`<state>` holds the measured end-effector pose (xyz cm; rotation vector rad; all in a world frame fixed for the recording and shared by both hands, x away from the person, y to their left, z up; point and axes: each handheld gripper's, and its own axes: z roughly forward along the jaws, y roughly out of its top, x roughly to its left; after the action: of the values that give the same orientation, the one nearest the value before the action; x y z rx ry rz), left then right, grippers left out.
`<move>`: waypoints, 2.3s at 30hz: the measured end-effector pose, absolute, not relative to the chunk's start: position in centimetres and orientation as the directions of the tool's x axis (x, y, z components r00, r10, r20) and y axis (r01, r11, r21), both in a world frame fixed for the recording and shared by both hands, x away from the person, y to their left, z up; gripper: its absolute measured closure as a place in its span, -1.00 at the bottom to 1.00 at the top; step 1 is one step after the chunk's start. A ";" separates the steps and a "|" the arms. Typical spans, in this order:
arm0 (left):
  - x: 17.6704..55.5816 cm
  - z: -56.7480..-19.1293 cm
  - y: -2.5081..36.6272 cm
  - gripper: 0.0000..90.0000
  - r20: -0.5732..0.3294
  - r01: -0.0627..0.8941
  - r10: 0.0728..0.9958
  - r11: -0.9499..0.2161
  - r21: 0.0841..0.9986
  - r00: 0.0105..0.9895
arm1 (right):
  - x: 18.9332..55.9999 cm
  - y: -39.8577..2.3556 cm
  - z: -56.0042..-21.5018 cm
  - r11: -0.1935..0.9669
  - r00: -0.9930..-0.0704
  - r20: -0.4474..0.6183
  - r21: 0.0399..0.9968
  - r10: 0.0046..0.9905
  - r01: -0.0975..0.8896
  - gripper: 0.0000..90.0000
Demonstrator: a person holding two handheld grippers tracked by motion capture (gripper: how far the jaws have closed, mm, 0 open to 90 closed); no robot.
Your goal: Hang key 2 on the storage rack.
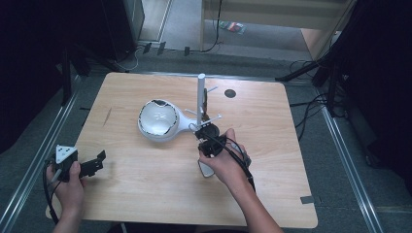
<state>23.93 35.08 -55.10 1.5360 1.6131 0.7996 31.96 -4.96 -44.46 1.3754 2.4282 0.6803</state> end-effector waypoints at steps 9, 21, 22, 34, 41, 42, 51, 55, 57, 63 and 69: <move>23.9 -55.1 35.1 -0.99 -0.101 0.522 0.995 0.082 0.849 0.008 | 31.7 -5.3 -43.6 0.406 -0.496 -0.010 0.590 0.868 0.698 0.86; 23.9 -55.1 35.1 -0.99 -0.103 0.522 0.995 0.084 0.849 0.007 | 31.7 -5.9 -42.8 0.352 -0.464 0.004 0.647 0.886 0.677 0.86; 23.9 -55.1 35.1 -0.99 -0.103 0.522 0.995 0.085 0.849 0.006 | 31.7 -6.0 -42.7 0.348 -0.461 0.002 0.653 0.887 0.672 0.86; 24.0 -55.1 35.1 -0.99 -0.104 0.522 0.995 0.085 0.849 0.006 | 31.9 -6.4 -42.1 0.319 -0.449 0.012 0.687 0.893 0.653 0.86; 24.0 -55.1 35.1 -0.99 -0.105 0.523 0.994 0.086 0.848 0.007 | 32.1 -6.4 -41.9 0.309 -0.436 0.004 0.698 0.900 0.645 0.86; 24.0 -55.1 35.1 -0.99 -0.108 0.523 0.994 0.088 0.848 0.006 | 32.2 -6.4 -41.9 0.310 -0.435 0.002 0.699 0.900 0.644 0.86; 23.9 -55.1 35.1 -0.99 -0.109 0.523 0.994 0.089 0.848 0.008 | 32.8 -6.3 -42.4 0.309 -0.424 -0.001 0.687 0.906 0.658 0.86; 23.9 -55.1 35.2 -0.99 -0.109 0.524 0.994 0.088 0.847 0.009 | 33.1 -6.2 -42.7 0.307 -0.418 -0.002 0.682 0.908 0.664 0.85; 23.9 -55.1 35.2 -0.99 -0.109 0.524 0.994 0.087 0.847 0.010 | 33.3 -6.2 -42.9 0.311 -0.418 -0.006 0.678 0.909 0.666 0.86; 23.9 -55.1 35.2 -0.99 -0.109 0.524 0.994 0.088 0.847 0.010 | 33.8 -6.0 -43.4 0.306 -0.407 -0.008 0.673 0.913 0.674 0.86; 23.9 -55.1 35.2 -0.99 -0.109 0.524 0.994 0.087 0.847 0.010 | 34.1 -5.8 -43.7 0.302 -0.403 -0.004 0.668 0.915 0.680 0.85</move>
<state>23.93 35.19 -55.09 1.5338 1.6137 0.7893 34.07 -5.76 -43.74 1.4271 2.1908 0.8352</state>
